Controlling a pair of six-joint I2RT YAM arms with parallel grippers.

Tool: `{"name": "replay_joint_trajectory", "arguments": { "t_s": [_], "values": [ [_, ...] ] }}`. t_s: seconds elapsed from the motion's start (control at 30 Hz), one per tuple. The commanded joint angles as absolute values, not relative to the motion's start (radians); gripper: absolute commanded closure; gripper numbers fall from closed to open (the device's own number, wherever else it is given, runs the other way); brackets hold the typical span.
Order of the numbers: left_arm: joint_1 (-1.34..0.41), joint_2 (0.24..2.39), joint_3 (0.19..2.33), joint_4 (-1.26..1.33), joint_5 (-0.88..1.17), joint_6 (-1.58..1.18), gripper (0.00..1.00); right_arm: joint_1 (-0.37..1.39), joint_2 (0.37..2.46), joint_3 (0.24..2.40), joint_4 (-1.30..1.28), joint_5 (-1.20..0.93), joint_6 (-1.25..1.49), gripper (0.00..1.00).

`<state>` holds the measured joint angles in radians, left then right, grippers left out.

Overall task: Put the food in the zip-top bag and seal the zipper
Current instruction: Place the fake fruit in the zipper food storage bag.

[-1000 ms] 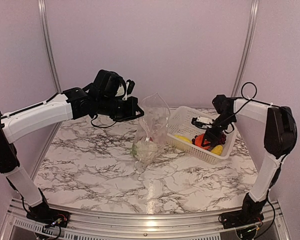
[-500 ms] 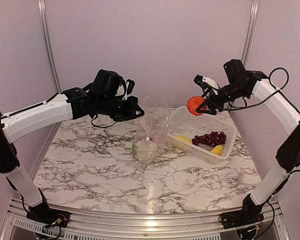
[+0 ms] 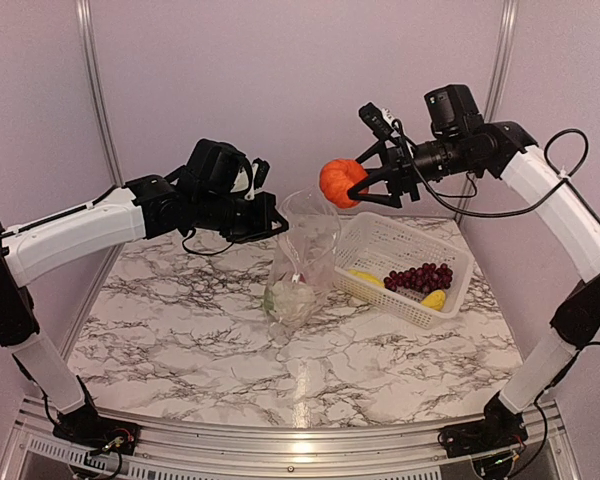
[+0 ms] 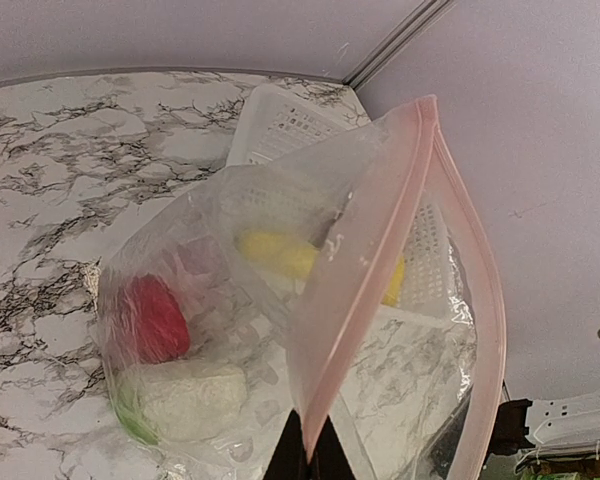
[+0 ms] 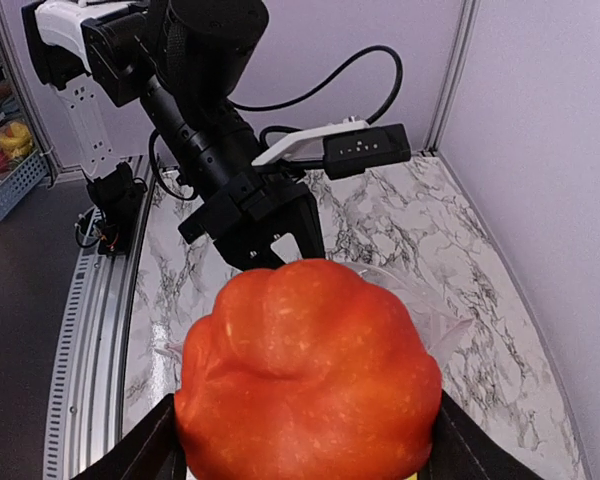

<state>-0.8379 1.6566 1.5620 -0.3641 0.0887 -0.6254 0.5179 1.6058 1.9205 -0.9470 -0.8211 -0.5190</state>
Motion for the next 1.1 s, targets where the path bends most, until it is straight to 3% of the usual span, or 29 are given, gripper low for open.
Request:
{"name": "replay_joint_trajectory", "arguments": {
  "t_s": [0.0, 0.43, 0.53, 0.63, 0.7, 1.07],
  "values": [
    [-0.837, 1.655, 1.552, -0.357, 0.089, -0.63, 1.0, 0.583, 1.638, 1.935, -0.864, -0.856, -0.42, 0.46],
    [-0.836, 1.629, 1.558, -0.377, 0.075, -0.62, 1.0, 0.607, 1.716, 1.85, -0.707, -0.674, -0.281, 0.43],
    [-0.837, 1.624, 1.554, -0.377, 0.074, -0.621, 1.0, 0.608, 1.728, 1.848, -0.718, -0.64, -0.286, 0.36],
    [-0.837, 1.623, 1.554, -0.379, 0.074, -0.621, 1.0, 0.617, 1.723, 1.846, -0.725, -0.593, -0.292, 0.17],
    [-0.836, 1.623, 1.554, -0.38, 0.074, -0.619, 1.0, 0.62, 1.709, 1.84, -0.713, -0.568, -0.291, 0.09],
    [-0.837, 1.633, 1.563, -0.384, 0.068, -0.611, 1.0, 0.616, 1.641, 1.844, -0.715, -0.554, -0.283, 0.07]
  ]
}}
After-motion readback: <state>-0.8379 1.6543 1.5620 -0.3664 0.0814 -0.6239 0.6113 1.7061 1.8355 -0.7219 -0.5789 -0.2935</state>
